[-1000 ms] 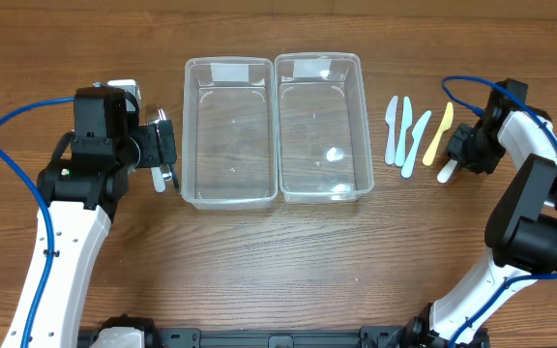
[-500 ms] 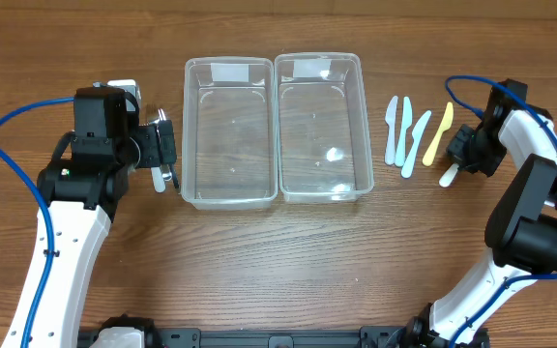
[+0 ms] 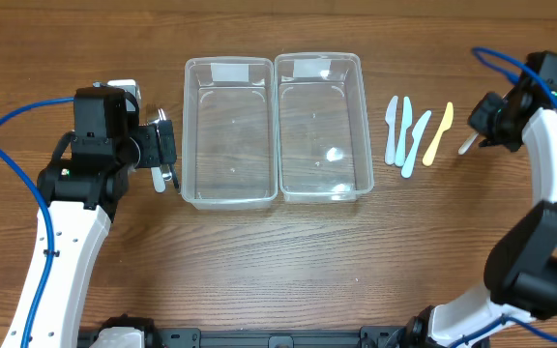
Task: Pack container
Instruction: 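Lift the white knife and carry it over the right container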
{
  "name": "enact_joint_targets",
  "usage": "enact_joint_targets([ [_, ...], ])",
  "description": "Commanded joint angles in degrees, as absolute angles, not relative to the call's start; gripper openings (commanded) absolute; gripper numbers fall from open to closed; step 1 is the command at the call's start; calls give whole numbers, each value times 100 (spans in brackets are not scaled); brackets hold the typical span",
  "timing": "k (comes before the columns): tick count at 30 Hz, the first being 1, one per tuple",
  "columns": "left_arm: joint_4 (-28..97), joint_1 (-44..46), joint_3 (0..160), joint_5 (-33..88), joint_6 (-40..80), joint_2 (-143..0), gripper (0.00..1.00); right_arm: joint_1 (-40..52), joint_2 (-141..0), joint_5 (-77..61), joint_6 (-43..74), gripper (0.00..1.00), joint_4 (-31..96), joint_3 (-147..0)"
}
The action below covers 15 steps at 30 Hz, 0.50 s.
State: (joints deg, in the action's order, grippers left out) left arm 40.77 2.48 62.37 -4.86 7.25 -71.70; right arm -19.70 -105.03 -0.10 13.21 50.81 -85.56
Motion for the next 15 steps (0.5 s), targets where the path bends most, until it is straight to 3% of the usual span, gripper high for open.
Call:
enact_joint_targets([
  [1,4071,226,6388,-399,620,-7199,100,-1925,-10337,-95,1356,4,5135,-8648],
  [8,4071,226,6388,-399,620,-7199,100,-1695,-10219,-620,1310,4,5242,-8715],
  [15,4071,226,6388,-399,620,-7199,100,-622,-9564,-720,1238,4,5275,-8976],
])
